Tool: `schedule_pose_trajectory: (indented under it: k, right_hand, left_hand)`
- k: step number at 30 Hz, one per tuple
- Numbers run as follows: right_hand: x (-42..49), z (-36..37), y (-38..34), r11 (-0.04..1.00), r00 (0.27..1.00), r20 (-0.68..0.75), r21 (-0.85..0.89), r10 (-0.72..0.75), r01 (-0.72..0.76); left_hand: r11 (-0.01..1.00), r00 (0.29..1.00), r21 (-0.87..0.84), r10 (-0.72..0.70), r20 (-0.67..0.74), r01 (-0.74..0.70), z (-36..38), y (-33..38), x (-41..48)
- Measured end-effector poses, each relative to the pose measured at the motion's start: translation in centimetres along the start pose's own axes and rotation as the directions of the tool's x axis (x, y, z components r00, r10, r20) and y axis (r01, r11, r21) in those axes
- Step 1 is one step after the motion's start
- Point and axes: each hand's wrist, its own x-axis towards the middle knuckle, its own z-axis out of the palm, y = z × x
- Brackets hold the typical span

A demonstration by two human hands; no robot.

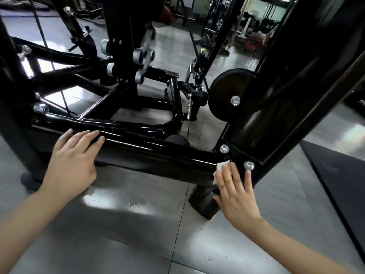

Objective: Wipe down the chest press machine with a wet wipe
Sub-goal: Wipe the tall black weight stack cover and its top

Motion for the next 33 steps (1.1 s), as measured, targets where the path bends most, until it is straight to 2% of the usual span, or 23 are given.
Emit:
schedule_pose_trajectory:
  k: [5, 9, 13, 18, 20, 22, 24, 26, 27, 29, 31, 33]
  right_hand:
    - [4.6, -0.1, -3.8, 0.983, 0.976, -0.121, -0.072, -0.179, 0.171]
    - [1.3, 1.2, -0.4, 0.974, 0.971, -0.119, -0.114, -0.208, 0.195]
    - [-0.3, 1.8, 1.4, 0.963, 0.964, -0.103, -0.139, -0.247, 0.232]
    - [9.3, -1.7, -7.5, 0.906, 0.895, -0.197, -0.236, -0.4, 0.353]
    - [13.0, -3.5, -10.6, 0.898, 0.877, -0.244, -0.265, -0.415, 0.352]
    - [14.1, -4.3, -11.4, 0.903, 0.876, -0.263, -0.261, -0.406, 0.34]
    - [12.6, -3.7, -10.0, 0.909, 0.885, -0.243, -0.237, -0.397, 0.343]
    - [10.1, -2.3, -7.5, 0.908, 0.888, -0.223, -0.22, -0.403, 0.357]
    - [9.2, -1.8, -6.5, 0.908, 0.891, -0.211, -0.217, -0.402, 0.359]
    - [9.2, -1.4, -6.2, 0.904, 0.886, -0.213, -0.219, -0.412, 0.368]
    - [11.4, -2.1, -8.3, 0.897, 0.87, -0.236, -0.207, -0.434, 0.391]
    - [15.0, -3.4, -12.1, 0.885, 0.842, -0.28, -0.213, -0.461, 0.414]
  left_hand:
    - [0.999, 0.998, -0.009, -0.032, 0.063, 0.032, 0.3, 0.3, -0.2]
    - [1.0, 0.987, 0.016, 0.008, 0.161, -0.011, -0.3, -0.4, -1.1]
    - [1.0, 0.966, 0.015, -0.031, 0.255, 0.028, -1.1, -0.1, -2.4]
    - [0.997, 0.967, 0.061, -0.05, 0.251, 0.035, -2.1, -0.1, -2.0]
    - [0.996, 0.966, 0.086, -0.056, 0.252, 0.035, -2.4, -0.8, -1.8]
    - [0.993, 0.956, 0.101, -0.084, 0.281, 0.058, -2.7, -1.4, -1.9]
    - [0.983, 0.933, 0.106, -0.179, 0.313, 0.153, -3.2, -1.7, -2.1]
    - [0.939, 0.886, 0.095, -0.344, 0.311, 0.331, -3.7, -2.1, -2.1]
    - [0.891, 0.841, 0.066, -0.446, 0.306, 0.449, -4.0, -2.3, -2.0]
    - [0.734, 0.72, -0.068, -0.639, 0.271, 0.676, -4.9, -2.9, -1.5]
    - [0.575, 0.611, -0.211, -0.762, 0.213, 0.791, -5.3, -4.2, -1.2]
    - [0.473, 0.534, -0.286, -0.823, 0.194, 0.833, -5.1, -6.1, -1.1]
